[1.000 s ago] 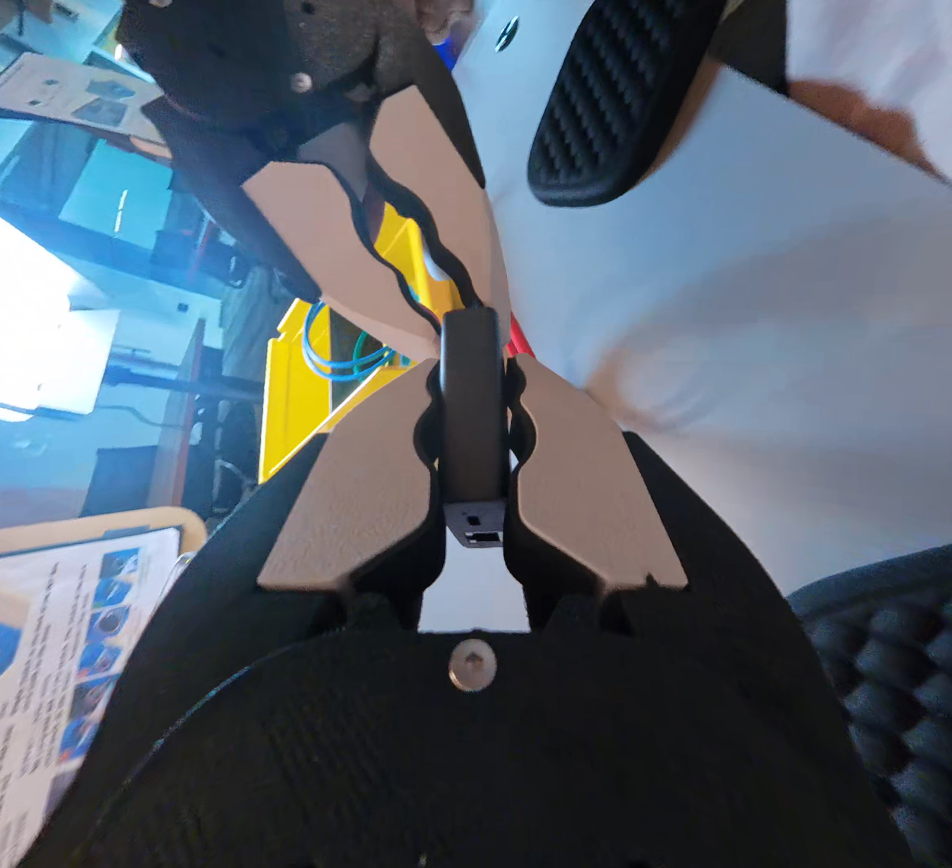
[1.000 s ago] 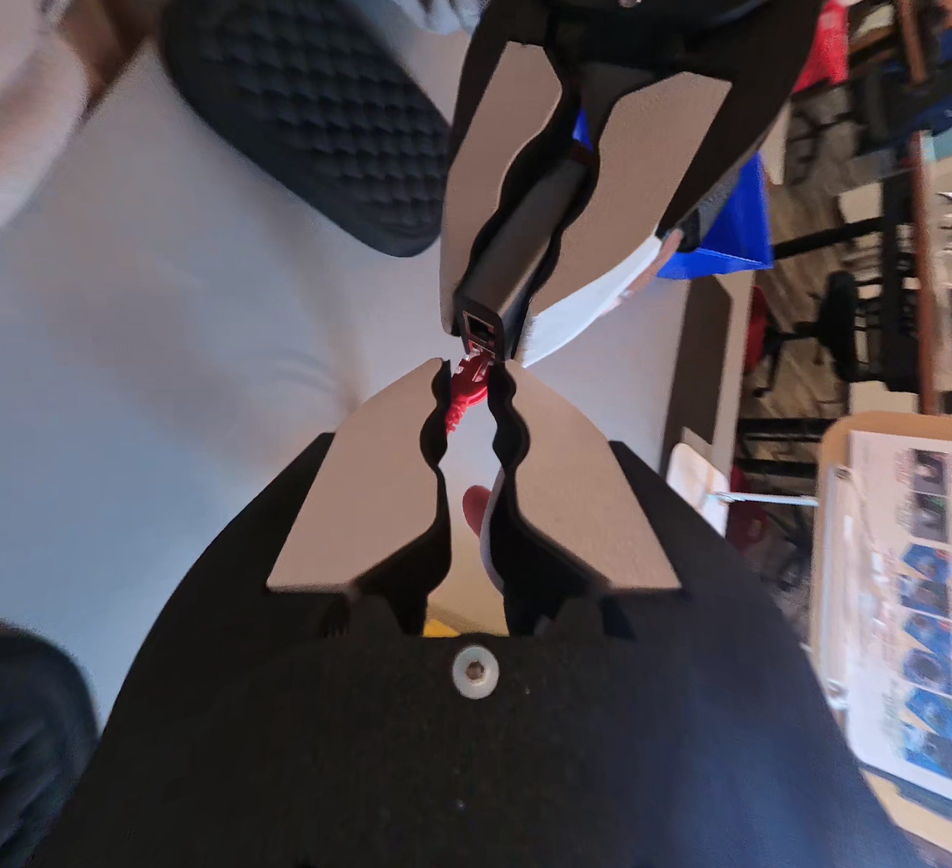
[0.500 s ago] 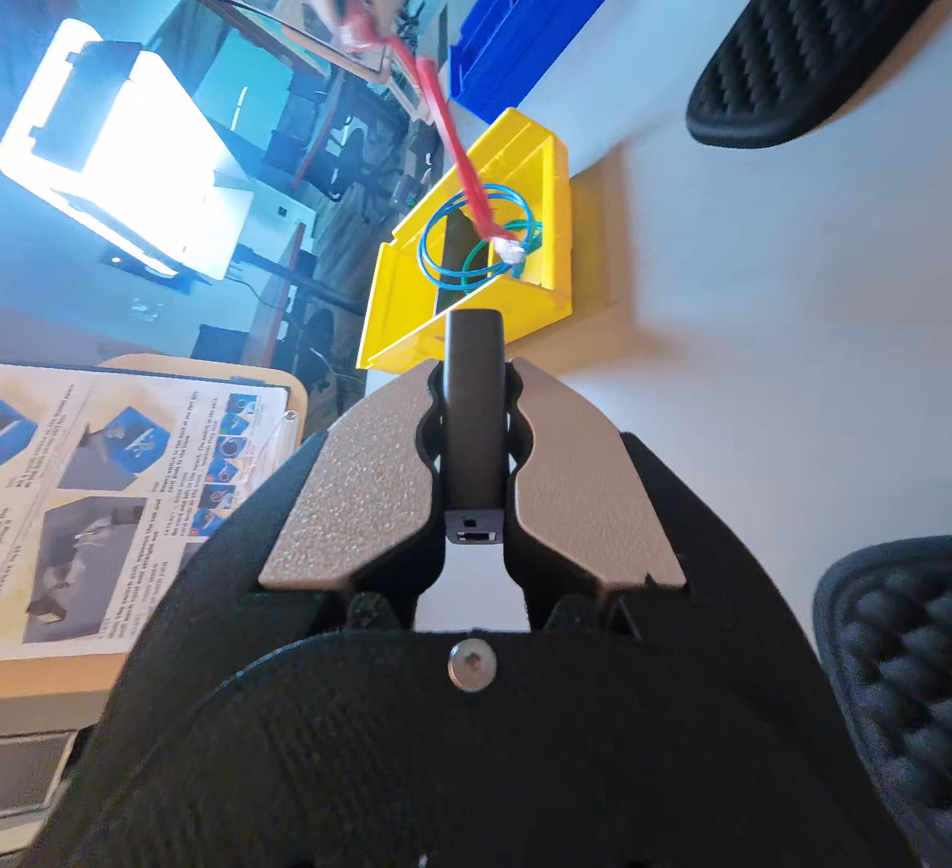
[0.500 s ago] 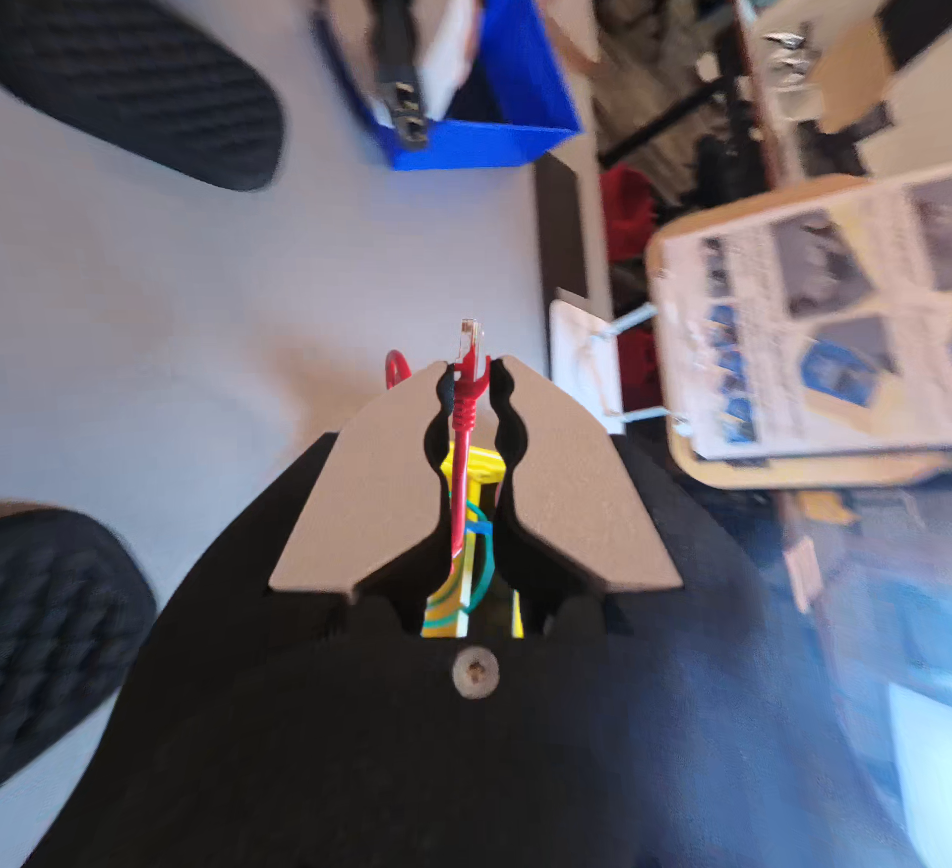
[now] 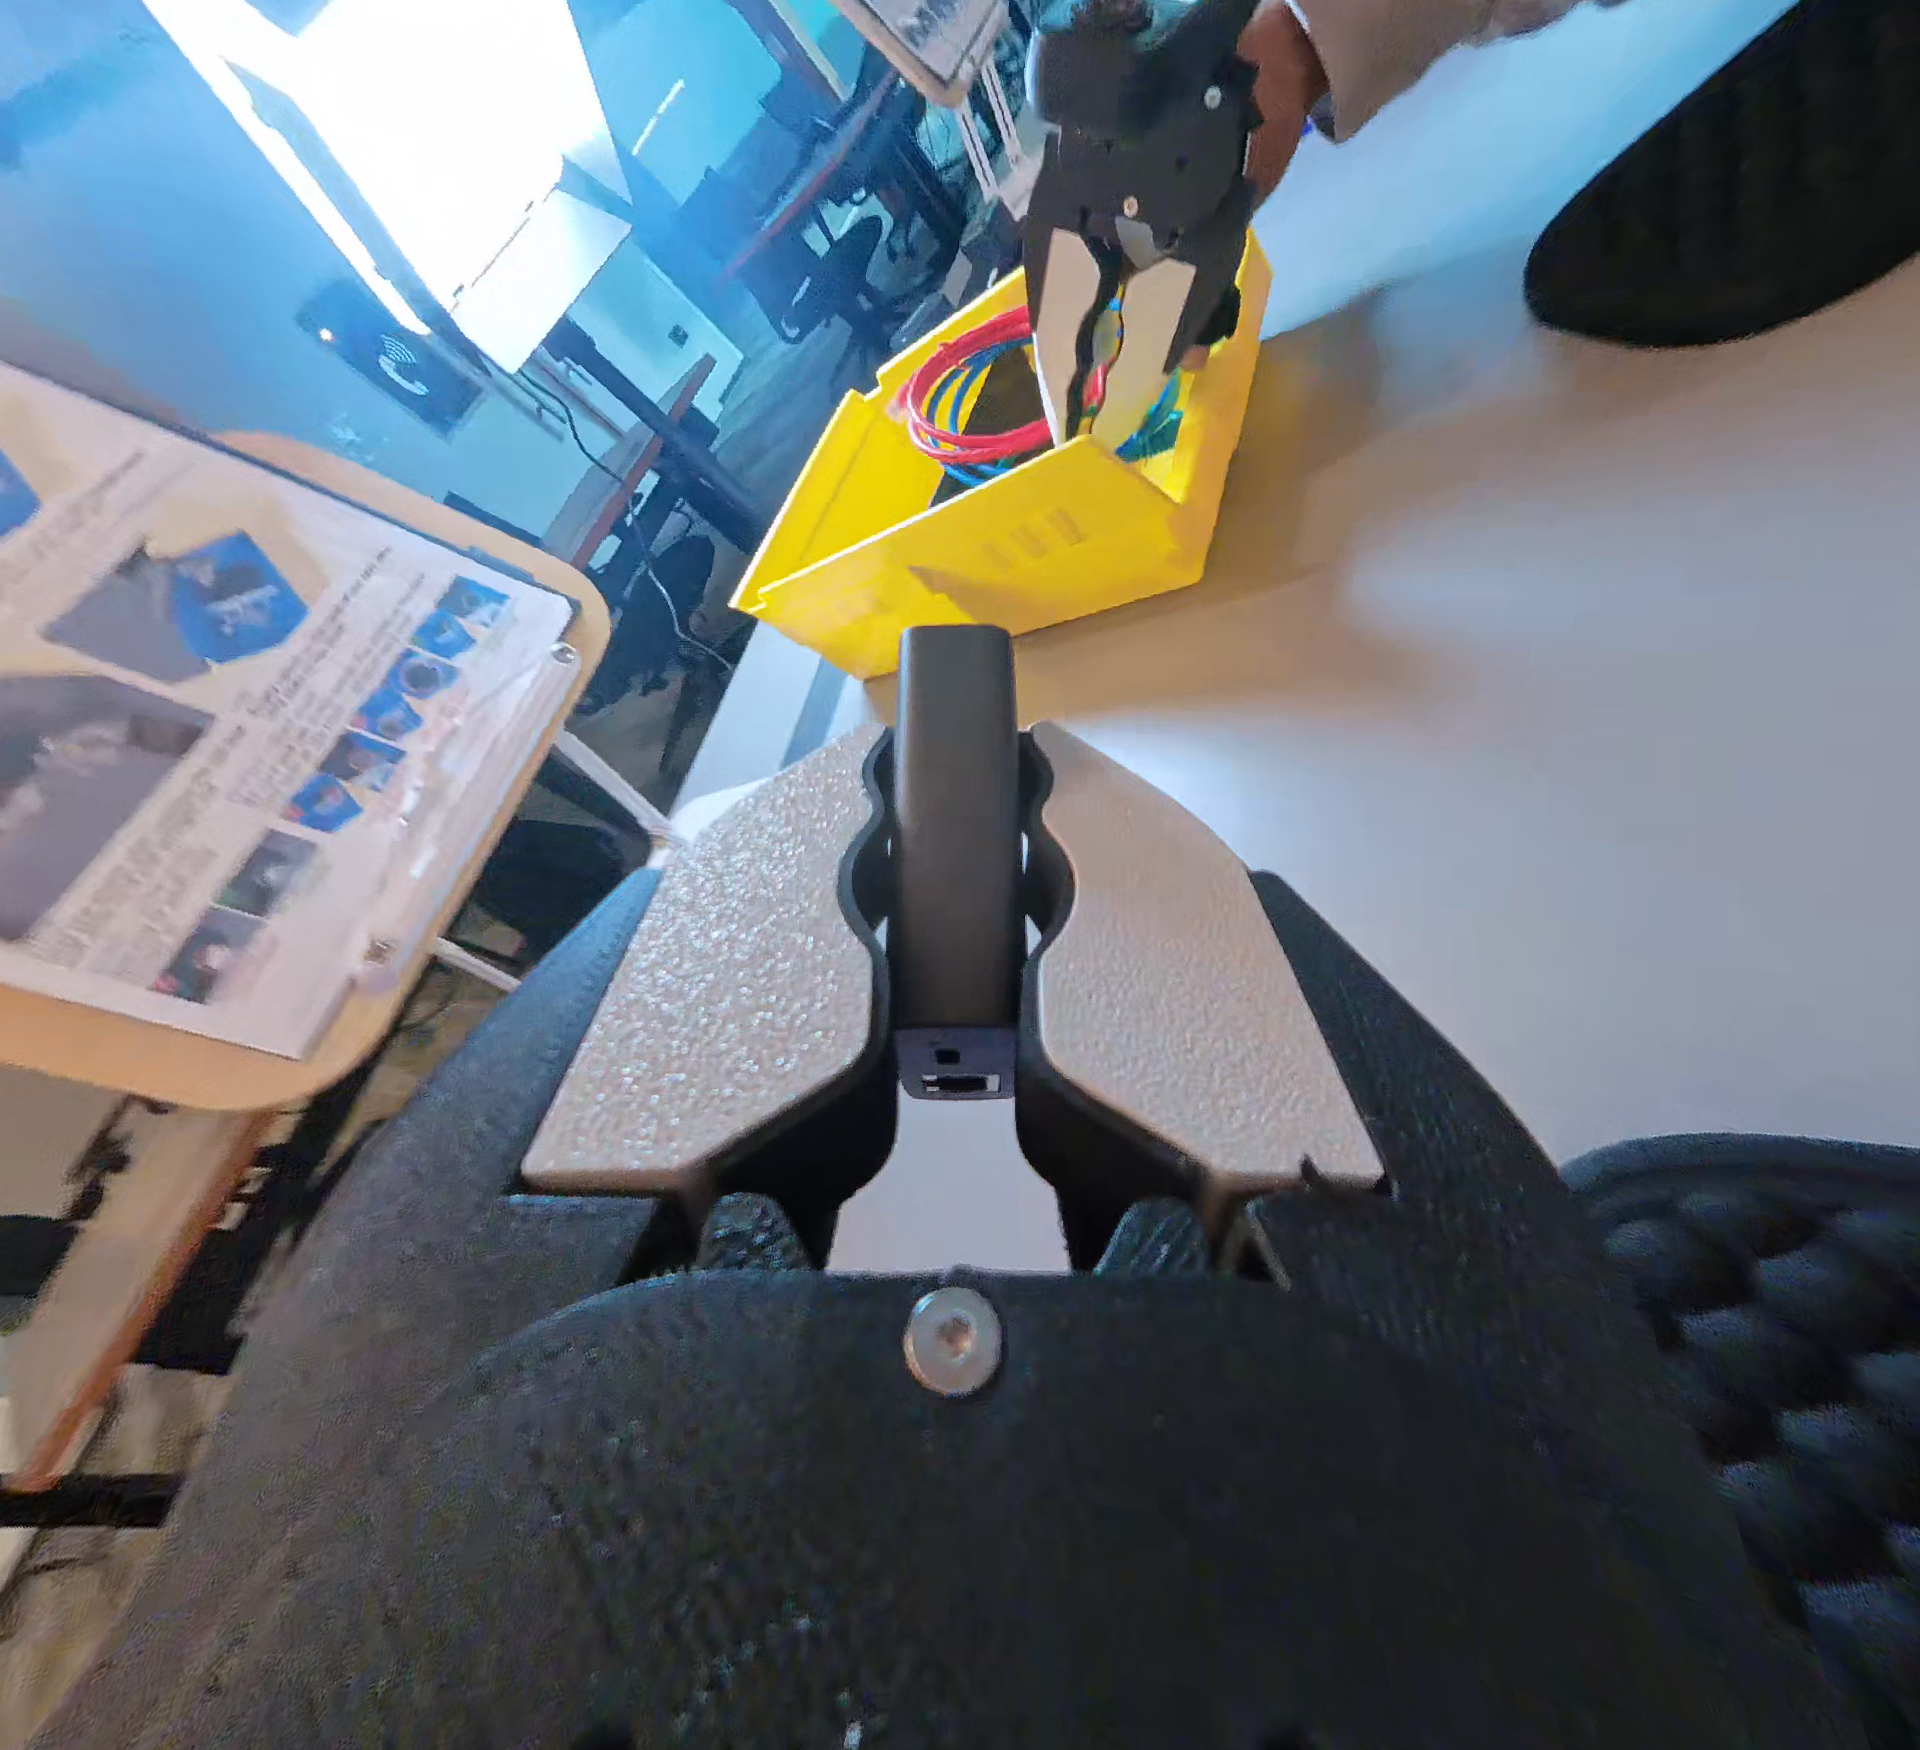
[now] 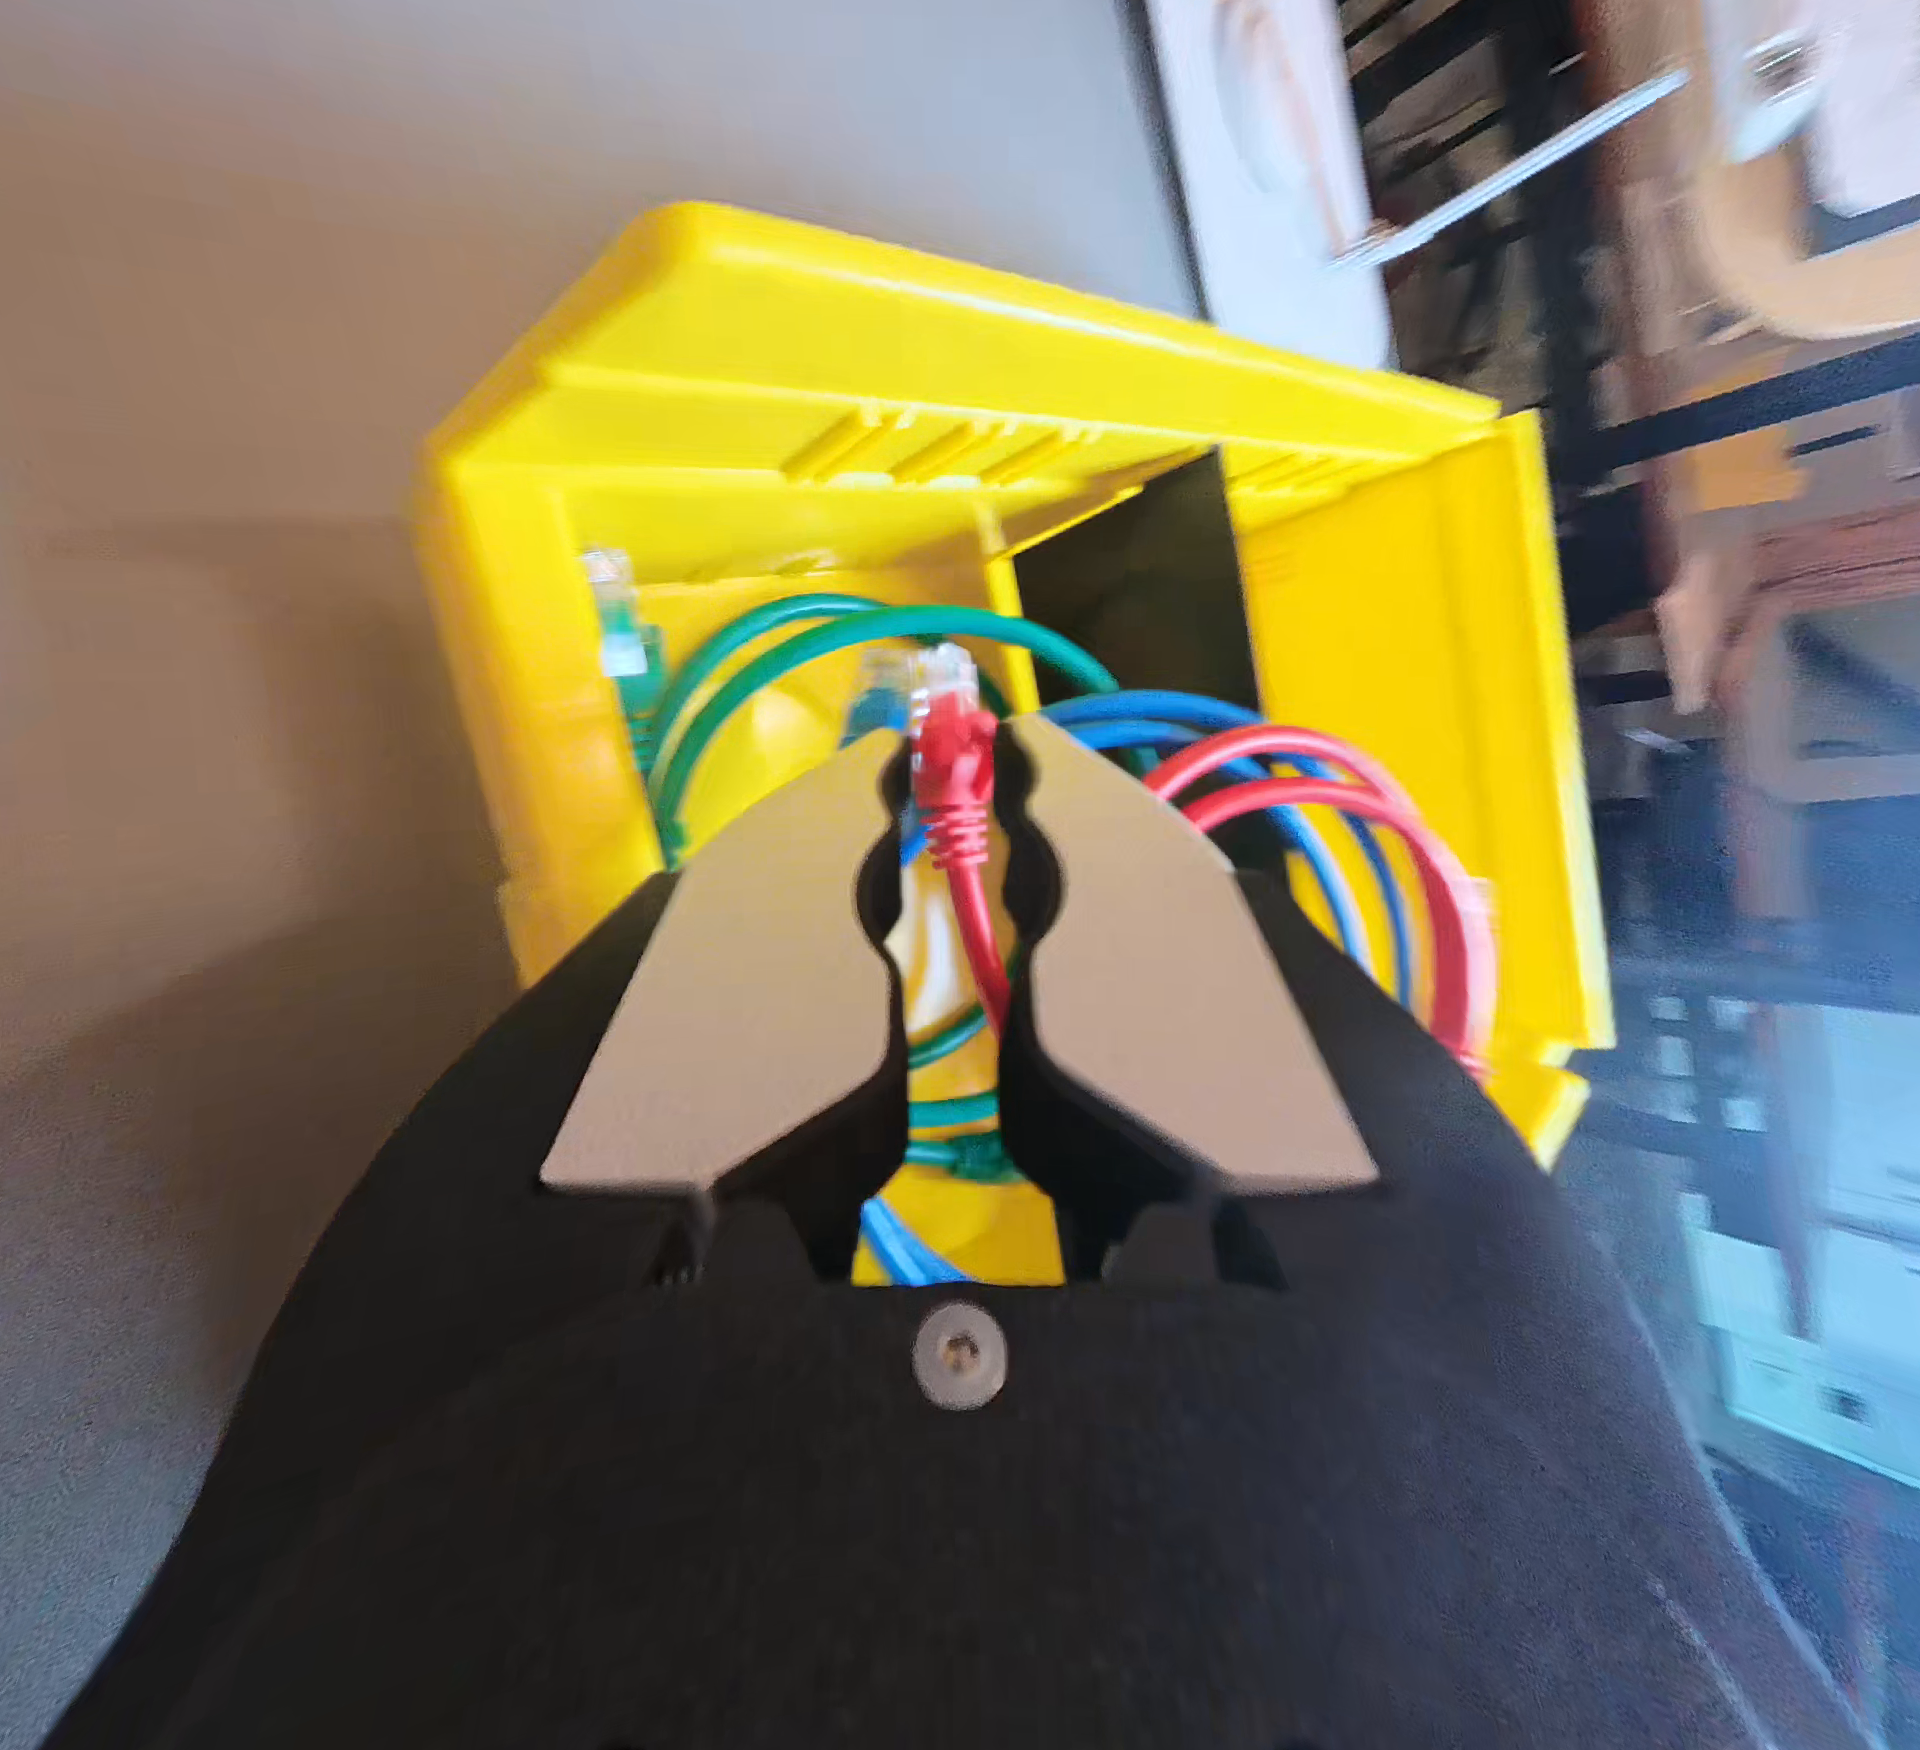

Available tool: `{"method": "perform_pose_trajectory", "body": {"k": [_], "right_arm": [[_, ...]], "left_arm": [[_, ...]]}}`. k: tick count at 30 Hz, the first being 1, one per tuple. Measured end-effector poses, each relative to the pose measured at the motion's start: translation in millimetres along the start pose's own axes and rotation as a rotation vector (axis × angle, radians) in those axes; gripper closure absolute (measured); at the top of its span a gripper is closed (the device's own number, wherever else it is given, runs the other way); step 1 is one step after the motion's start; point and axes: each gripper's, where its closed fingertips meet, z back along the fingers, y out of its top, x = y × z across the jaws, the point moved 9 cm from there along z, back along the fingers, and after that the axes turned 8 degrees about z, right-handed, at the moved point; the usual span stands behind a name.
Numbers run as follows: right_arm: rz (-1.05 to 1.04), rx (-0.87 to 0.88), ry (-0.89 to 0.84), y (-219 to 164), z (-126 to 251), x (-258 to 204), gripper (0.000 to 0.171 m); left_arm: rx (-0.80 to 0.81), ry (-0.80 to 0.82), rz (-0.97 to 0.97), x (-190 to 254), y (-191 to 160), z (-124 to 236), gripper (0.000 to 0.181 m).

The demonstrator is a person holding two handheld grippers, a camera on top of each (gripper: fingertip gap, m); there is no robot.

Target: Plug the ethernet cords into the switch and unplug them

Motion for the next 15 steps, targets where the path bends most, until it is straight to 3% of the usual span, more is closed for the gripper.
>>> {"method": "perform_pose_trajectory", "body": {"k": [1,5,9,15], "right_arm": [[-0.018,-0.008,0.041,-0.6,-1.4,-3.8,0.162],[-0.058,-0.009,0.149,0.8,4.3,-7.2,0.162],[-0.171,0.105,0.136,13.1,29.3,7.6,0.151],[-0.171,0.446,0.068,89.1,74.8,-10.0,0.146]], "left_arm": [[0.014,0.001,0.033,3.2,-6.6,1.9,0.160],[0.012,-0.015,0.098,16.8,-24.3,1.2,0.160],[0.012,-0.048,0.130,29.3,-30.6,-5.9,0.160],[0.141,-0.138,0.262,43.1,-20.7,-20.2,0.160]]}}
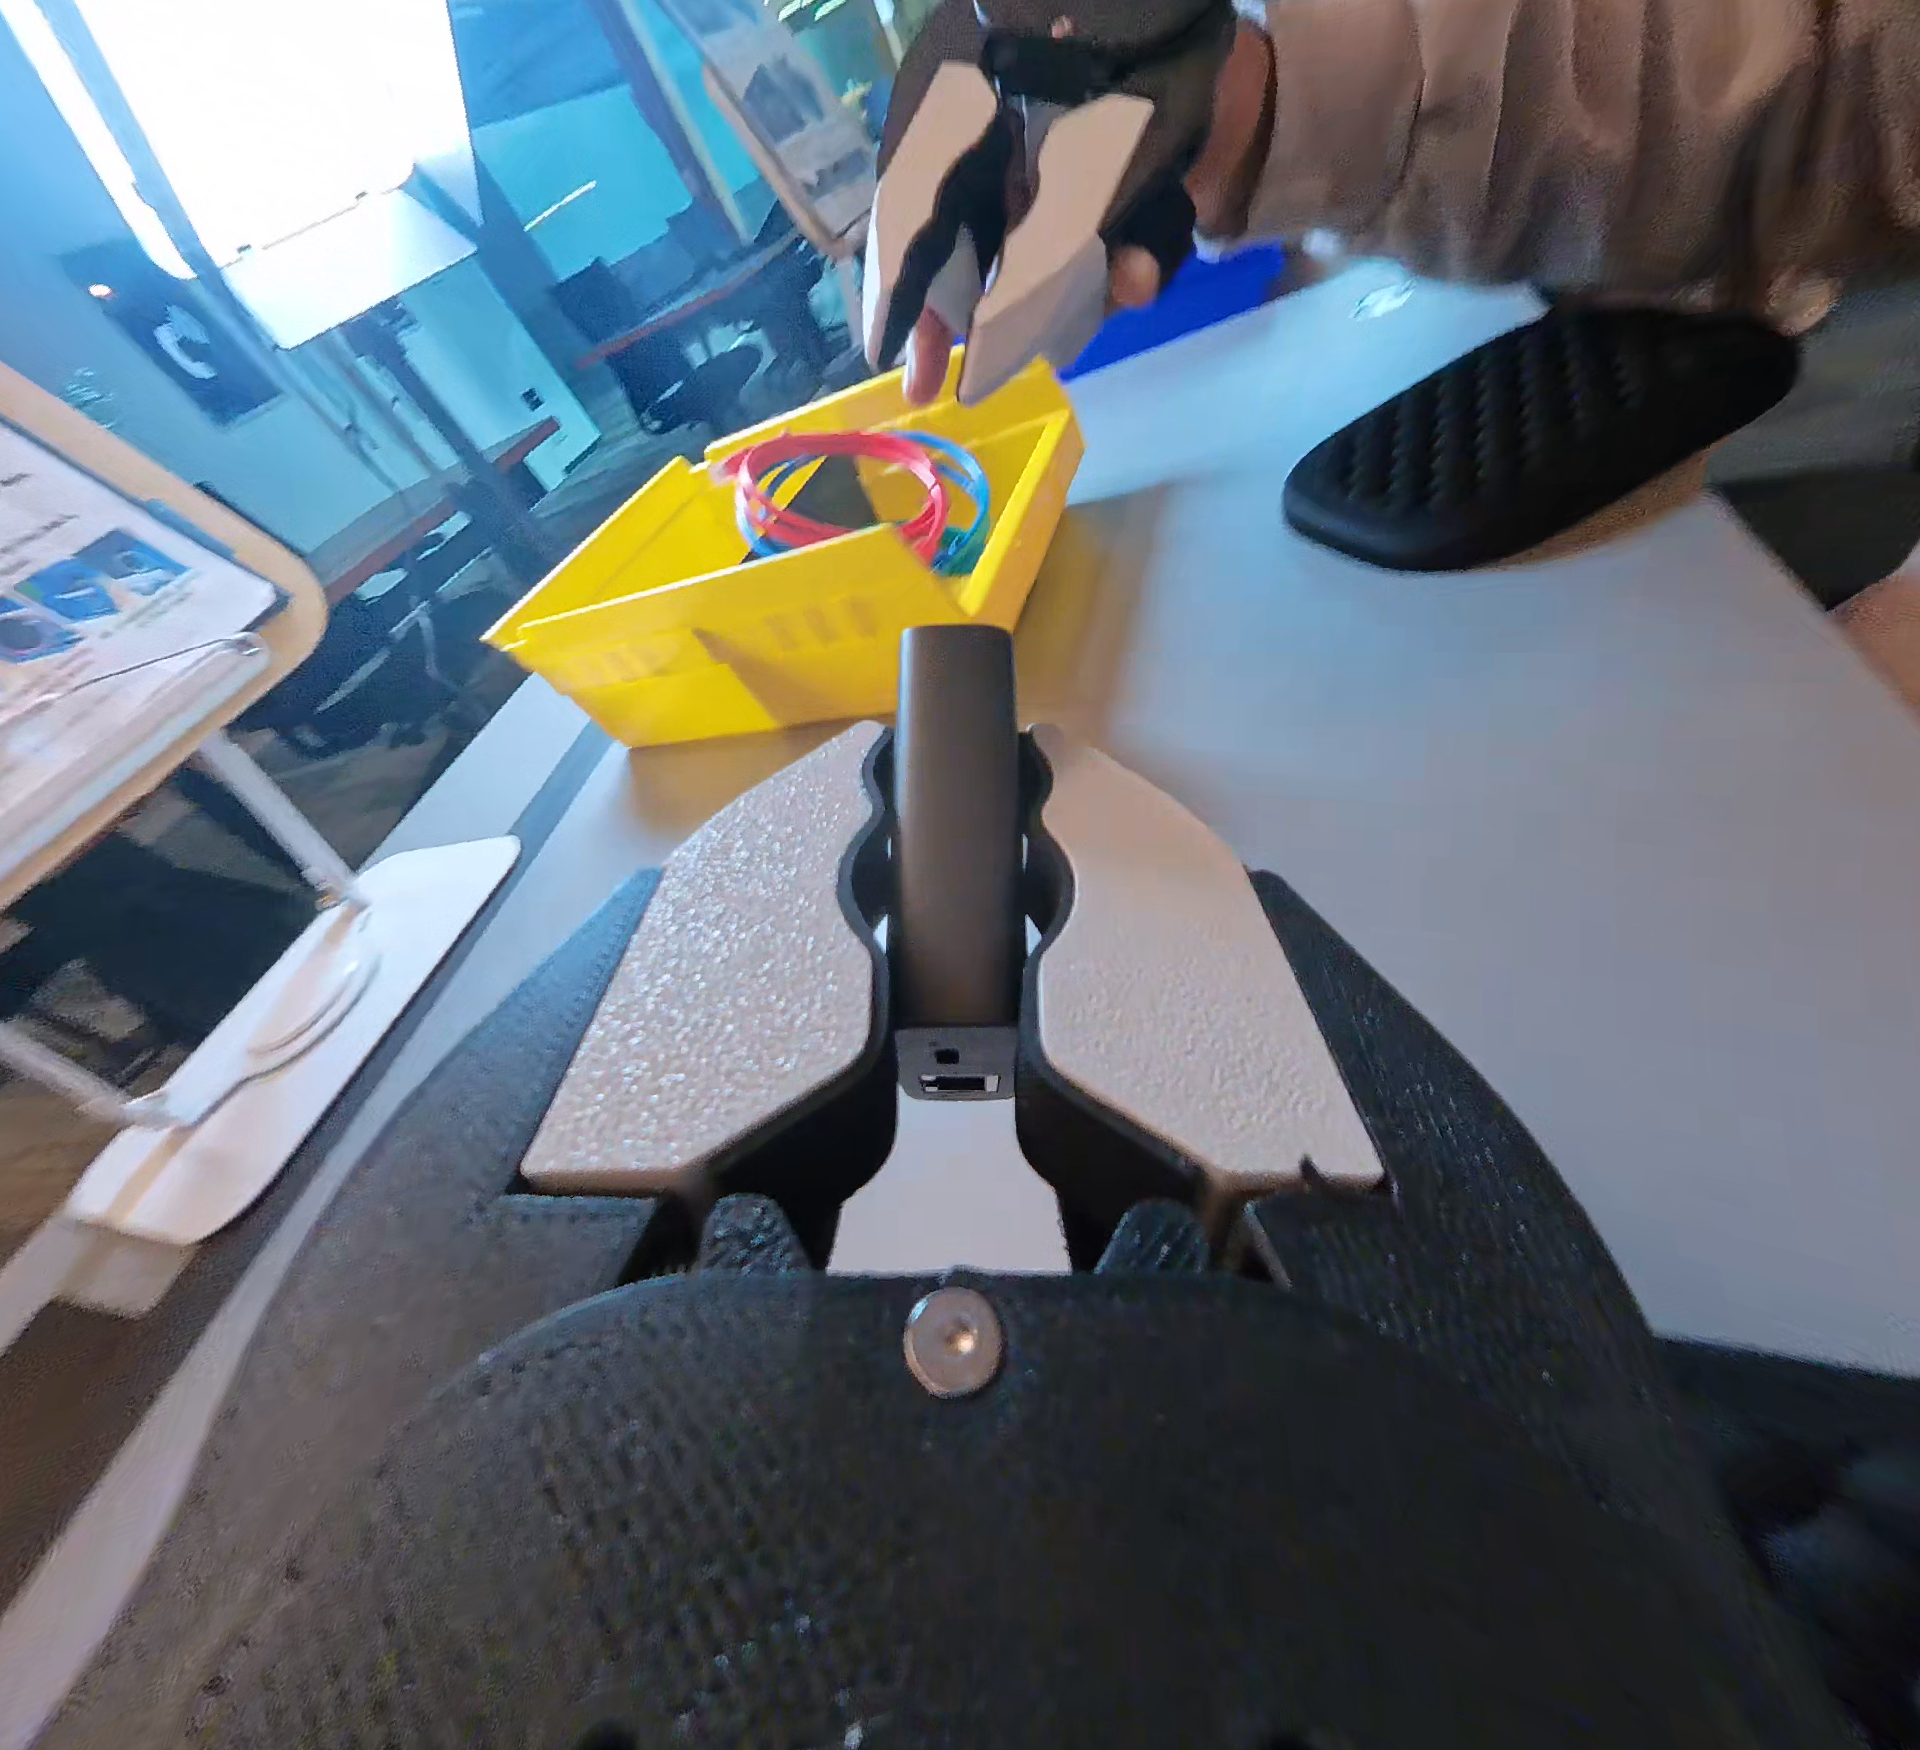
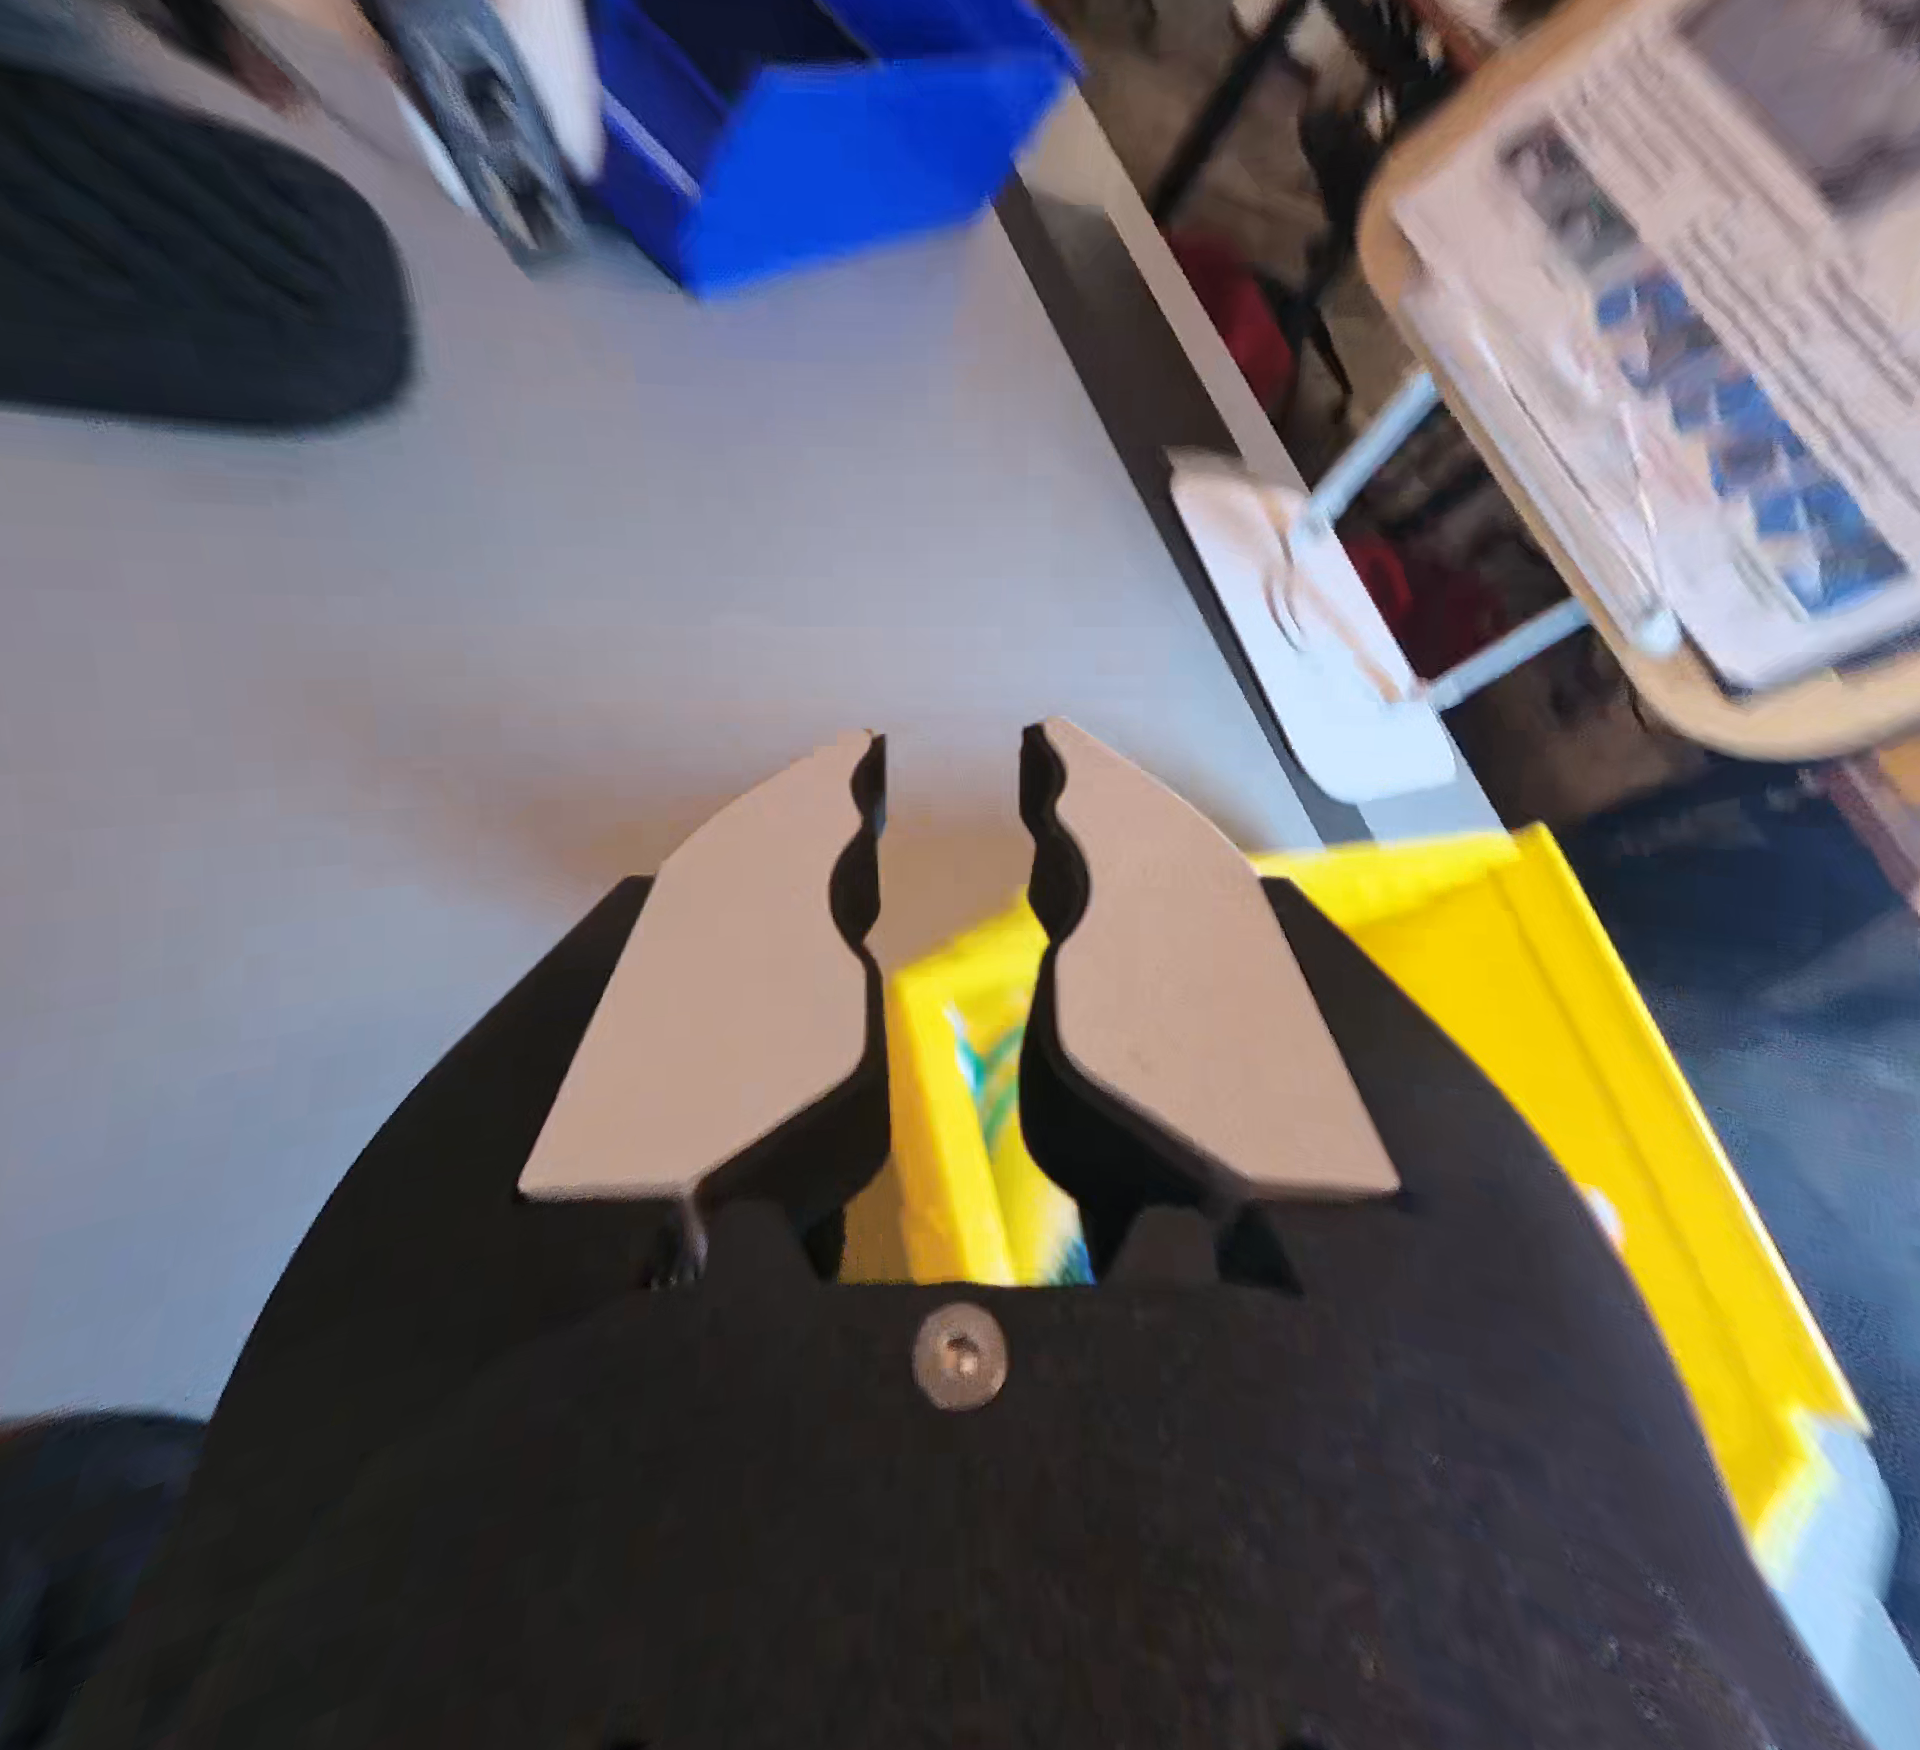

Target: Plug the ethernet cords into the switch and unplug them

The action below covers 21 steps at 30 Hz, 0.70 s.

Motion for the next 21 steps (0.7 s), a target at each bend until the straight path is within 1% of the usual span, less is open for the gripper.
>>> {"method": "perform_pose_trajectory", "body": {"k": [3,5,6,7,8,9,11,14,17,19,21], "right_arm": [[0.006,0.145,0.117,35.9,-26.1,-42.2,0.140],[0.017,0.194,0.205,49.6,-52.4,-69.4,0.133],[0.027,0.205,0.216,53.9,-65.1,-79.0,0.132],[0.053,0.235,0.201,56.8,-74.7,-85.6,0.135],[0.074,0.270,0.196,58.6,-80.4,-89.7,0.141],[0.075,0.288,0.192,58.0,-82.6,-90.2,0.144],[0.060,0.332,0.241,55.7,-79.8,-91.1,0.150],[0.065,0.275,0.250,46.8,-76.4,-88.6,0.150],[-0.007,0.225,0.350,37.7,-71.7,-84.5,0.151],[0.034,0.197,0.316,36.8,-70.8,-86.1,0.150],[0.029,0.203,0.275,40.8,-69.8,-85.3,0.150]], "left_arm": [[0.069,-0.062,0.058,10.1,3.8,-12.2,0.160],[0.107,-0.108,0.087,18.5,7.4,-19.9,0.160],[0.126,-0.132,0.094,23.0,9.1,-22.8,0.161],[0.132,-0.152,0.095,26.9,10.1,-25.2,0.160],[0.132,-0.148,0.085,28.8,10.0,-26.0,0.160],[0.140,-0.140,0.071,29.0,9.6,-24.5,0.160],[0.136,-0.165,0.101,28.2,8.2,-22.1,0.157],[0.087,-0.156,0.081,23.6,0.2,-20.1,0.157],[0.009,-0.182,0.103,24.8,-7.4,-24.5,0.160],[-0.016,-0.178,0.076,25.2,-7.9,-26.1,0.160],[-0.021,-0.162,0.058,24.2,-7.7,-25.3,0.161]]}}
